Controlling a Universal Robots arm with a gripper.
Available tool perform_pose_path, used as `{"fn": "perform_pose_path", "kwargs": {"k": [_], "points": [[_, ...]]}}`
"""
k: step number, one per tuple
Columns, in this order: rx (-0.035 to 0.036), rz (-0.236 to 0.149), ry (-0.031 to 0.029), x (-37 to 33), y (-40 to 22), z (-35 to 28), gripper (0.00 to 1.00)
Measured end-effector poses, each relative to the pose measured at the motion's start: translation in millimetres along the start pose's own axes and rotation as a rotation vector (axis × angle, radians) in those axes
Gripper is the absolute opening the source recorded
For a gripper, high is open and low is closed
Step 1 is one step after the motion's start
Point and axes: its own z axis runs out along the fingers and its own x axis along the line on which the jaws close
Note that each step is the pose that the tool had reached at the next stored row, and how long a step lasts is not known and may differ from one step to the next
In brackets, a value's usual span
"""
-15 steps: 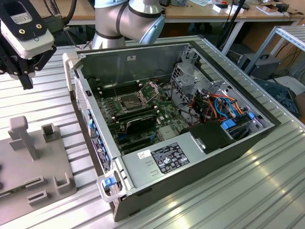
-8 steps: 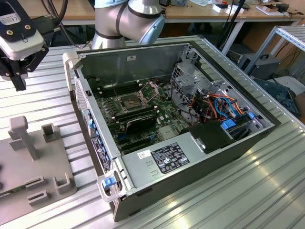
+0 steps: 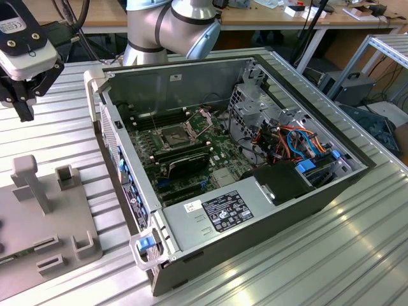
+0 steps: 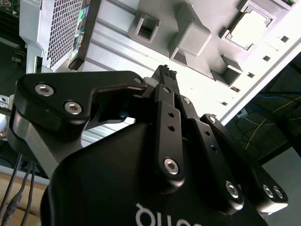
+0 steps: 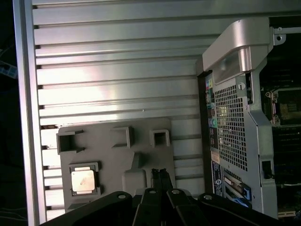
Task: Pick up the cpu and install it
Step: 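Reach for the cpu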
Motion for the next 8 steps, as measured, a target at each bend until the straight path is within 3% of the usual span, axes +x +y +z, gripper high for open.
{"fn": "perform_pose_path", "kwargs": {"k": [8], "points": [[-0.0001,0.000,-0.0001,5.1,-0.4,0.2,0.11]]}}
